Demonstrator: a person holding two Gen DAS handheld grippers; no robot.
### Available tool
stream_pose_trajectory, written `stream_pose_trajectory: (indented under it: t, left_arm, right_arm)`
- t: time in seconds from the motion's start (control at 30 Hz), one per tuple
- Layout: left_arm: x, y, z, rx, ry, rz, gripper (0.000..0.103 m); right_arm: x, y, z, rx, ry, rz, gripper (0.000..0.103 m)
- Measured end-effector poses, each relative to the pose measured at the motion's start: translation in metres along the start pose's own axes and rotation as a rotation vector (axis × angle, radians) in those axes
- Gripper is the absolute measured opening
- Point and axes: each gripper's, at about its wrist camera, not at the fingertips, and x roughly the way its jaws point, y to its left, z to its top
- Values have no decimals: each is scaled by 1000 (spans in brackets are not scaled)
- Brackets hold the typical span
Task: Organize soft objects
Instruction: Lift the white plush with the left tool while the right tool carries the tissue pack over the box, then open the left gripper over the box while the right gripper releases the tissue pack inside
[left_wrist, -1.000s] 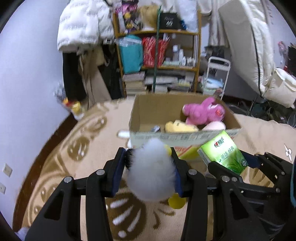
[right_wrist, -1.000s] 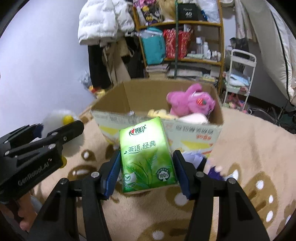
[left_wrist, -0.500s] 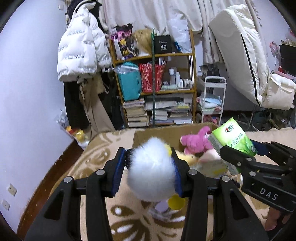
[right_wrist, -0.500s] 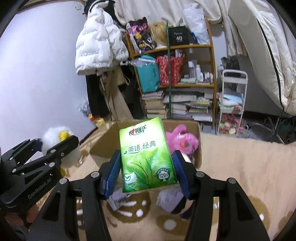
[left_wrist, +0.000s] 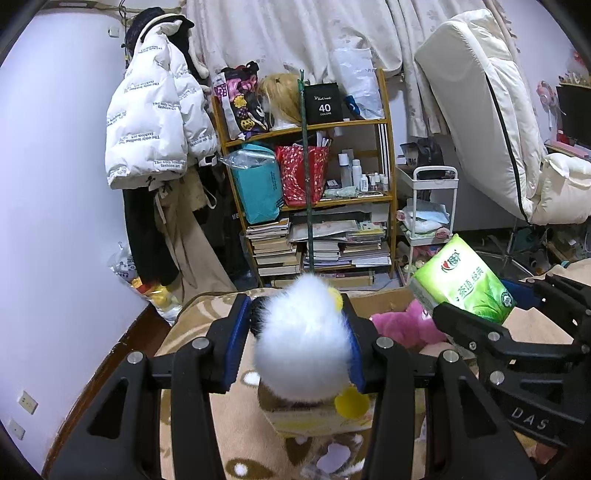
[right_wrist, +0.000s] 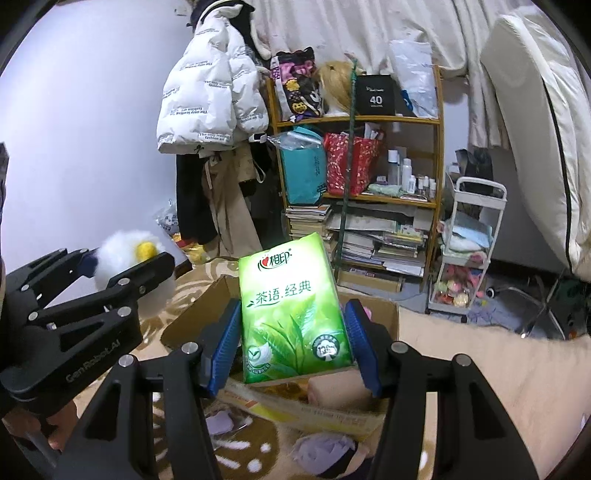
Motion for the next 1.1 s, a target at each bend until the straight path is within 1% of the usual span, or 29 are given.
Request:
stream_pose_trajectory:
  t: [0.13,0.23,0.43,0.53,0.73,0.8,0.9,0.97,1.0,1.03,1.1]
  left_arm:
    - [17,-2,1,5,14,-2,44]
    - [31,-1,-3,-13,36,-12,45]
    - [61,8,-18,-60,112,-25,45]
    - [76,12,-24,-100,157,-55,46]
    - [87,10,-35,-91,197,-72,49]
    - [89,10,-36,-96,200,-72,51]
    - [89,11,-36,-91,201,-66,52]
    - [89,11,-36,-87,204,-59,55]
    - [89,12,-36,-87,201,-60,58]
    - [88,13,-36,-88,199,-64,64]
    - [85,14,-36,-89,186,-60,69]
  right_arm:
    - [15,-3,3,-15,7,0,60]
    - [24,-5,1,-12,18,3,60]
    - [41,-11,-10,7,42,-9,60]
    - [51,-13,-17,11,63,-23,60]
    - [61,-14,-25,1,88,-7,60]
    - [61,-12,-27,-8,85,1,60]
    - [63,-12,-29,-17,92,1,60]
    - [64,-13,-31,-16,98,-2,61]
    - [65,-13,-31,-15,102,-4,61]
    - [66,-13,-32,-18,108,-12,61]
    - [67,-14,-32,-20,123,-14,62]
